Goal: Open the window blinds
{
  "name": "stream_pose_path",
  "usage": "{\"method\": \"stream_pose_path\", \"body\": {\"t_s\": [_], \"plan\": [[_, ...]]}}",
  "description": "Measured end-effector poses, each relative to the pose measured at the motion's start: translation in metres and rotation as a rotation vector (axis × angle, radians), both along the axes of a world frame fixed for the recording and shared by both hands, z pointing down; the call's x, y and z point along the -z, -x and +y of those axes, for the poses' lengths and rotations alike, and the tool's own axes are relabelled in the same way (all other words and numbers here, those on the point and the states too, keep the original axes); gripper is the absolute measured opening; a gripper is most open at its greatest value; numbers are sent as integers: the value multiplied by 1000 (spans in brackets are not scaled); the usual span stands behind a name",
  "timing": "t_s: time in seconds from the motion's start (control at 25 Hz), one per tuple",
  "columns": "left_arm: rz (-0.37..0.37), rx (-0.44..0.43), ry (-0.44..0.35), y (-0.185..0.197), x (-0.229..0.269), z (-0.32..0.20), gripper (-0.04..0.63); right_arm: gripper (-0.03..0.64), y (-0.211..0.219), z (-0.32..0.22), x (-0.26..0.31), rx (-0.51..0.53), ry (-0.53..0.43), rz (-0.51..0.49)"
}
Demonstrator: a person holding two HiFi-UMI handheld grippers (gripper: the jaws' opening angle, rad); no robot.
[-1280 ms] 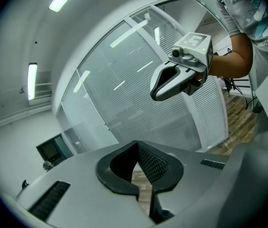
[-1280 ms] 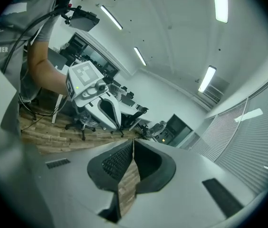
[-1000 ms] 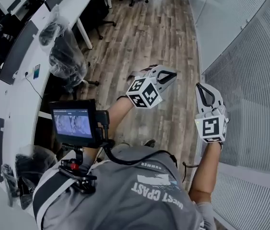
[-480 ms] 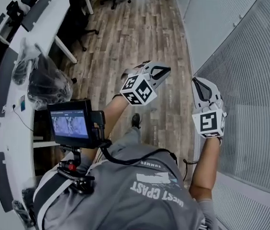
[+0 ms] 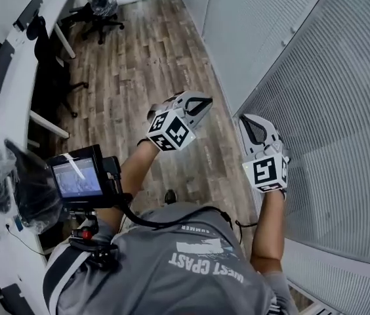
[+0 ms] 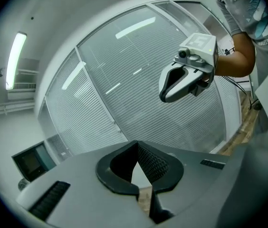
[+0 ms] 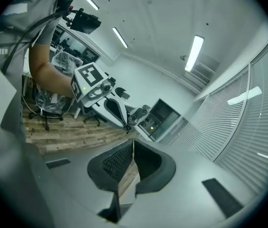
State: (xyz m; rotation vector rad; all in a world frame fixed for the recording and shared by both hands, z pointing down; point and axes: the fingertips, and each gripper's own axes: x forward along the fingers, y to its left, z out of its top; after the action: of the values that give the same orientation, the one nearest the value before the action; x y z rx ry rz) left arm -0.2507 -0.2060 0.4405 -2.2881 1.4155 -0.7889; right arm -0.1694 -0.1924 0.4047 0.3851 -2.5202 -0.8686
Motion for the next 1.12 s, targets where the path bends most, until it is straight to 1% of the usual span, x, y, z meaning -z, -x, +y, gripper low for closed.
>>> {"method": "stream_pose_path", "body": {"t_s": [0.08,0.16,0.28,0.48,0.64,0.8,0.92,1.12], "plan": [[11,-24,12,8,-6,-36,3,3,7,-36,-7,-28,12,16],[8,-48,25,11,-13,-61,3,3,8,-60,-9,-60,22,12],[8,-77,30,6,-22,-93,3,3,3,-88,-18,-88,26,20],[-21,-113,19,-2,-20,-185,3,3,-2,-178,-21,-120,28,-6],[-39,-125,-21,-11,-1,-267,3,3,-11,-251,-12,-135,20,-21],[-29,-128,-60,-19,8,-334,3,3,-18,-308,-11,-154,9,4],[-51,-155,-62,-28,5,-383,3,3,-28,-335,-14,-182,36,-10],[-86,-194,-118,-47,28,-478,3,3,-48,-392,-9,-266,48,24]]}}
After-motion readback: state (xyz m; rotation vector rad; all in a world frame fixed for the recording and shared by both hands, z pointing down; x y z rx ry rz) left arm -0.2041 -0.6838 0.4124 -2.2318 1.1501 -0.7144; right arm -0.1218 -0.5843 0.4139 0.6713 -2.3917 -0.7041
